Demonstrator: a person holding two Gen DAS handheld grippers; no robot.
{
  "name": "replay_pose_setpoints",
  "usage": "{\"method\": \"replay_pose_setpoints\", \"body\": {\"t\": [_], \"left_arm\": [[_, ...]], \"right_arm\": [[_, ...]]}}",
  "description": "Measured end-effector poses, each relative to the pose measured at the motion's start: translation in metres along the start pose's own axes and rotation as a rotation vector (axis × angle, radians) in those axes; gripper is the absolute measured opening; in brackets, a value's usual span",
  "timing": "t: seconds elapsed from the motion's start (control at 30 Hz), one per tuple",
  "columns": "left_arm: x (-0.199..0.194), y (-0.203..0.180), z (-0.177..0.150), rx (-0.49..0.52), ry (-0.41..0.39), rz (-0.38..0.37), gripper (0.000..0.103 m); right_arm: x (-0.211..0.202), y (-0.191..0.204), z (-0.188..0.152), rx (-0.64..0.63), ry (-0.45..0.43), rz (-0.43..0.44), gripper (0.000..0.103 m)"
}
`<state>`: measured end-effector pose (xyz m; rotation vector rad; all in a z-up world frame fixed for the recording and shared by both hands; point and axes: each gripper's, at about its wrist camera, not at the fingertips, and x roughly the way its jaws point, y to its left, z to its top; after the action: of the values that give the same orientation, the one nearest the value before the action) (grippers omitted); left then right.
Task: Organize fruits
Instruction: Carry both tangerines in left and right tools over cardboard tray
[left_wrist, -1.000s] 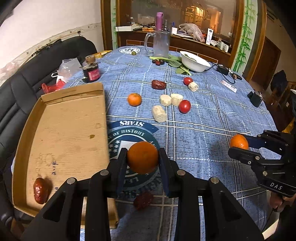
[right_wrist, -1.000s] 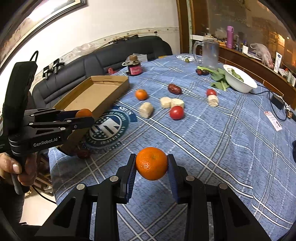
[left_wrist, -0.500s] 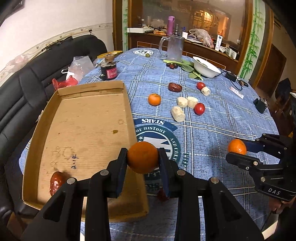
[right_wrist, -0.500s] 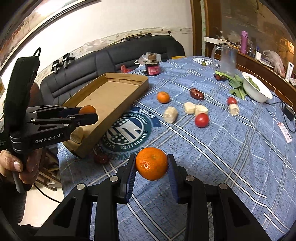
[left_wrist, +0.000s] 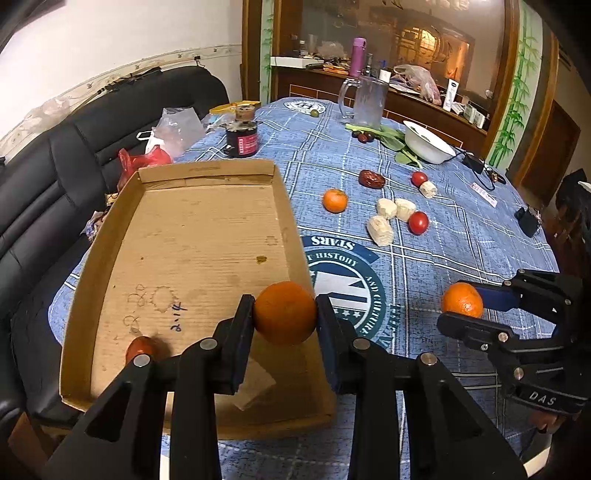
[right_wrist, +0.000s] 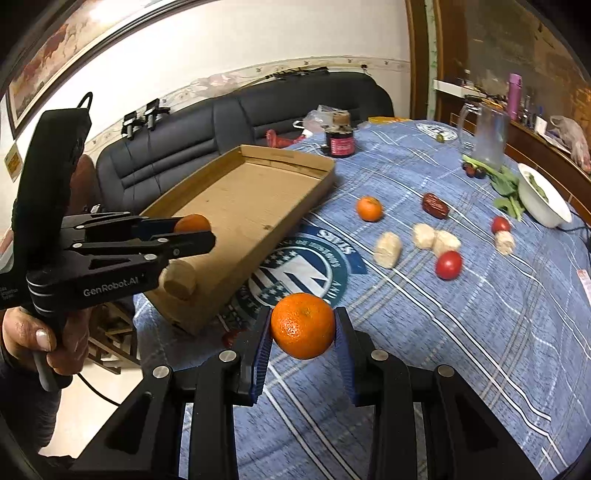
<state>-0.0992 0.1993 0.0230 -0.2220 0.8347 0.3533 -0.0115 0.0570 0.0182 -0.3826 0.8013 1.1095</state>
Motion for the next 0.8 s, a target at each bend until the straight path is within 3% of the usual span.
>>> {"method": "replay_pose_setpoints", "body": {"t": [0.5, 0.8], "left_arm": [[-0.006, 0.064, 0.011, -0.1, -0.027, 0.079, 0.03], [0.01, 0.102, 0.009, -0.174, 0.003, 0.116, 0.03]], "right_arm": [[0.038, 0.054, 0.033, -0.094, 0.004, 0.095, 0.032], [0.077, 0.075, 0.051, -0.103, 0.032, 0.136, 0.032]]}}
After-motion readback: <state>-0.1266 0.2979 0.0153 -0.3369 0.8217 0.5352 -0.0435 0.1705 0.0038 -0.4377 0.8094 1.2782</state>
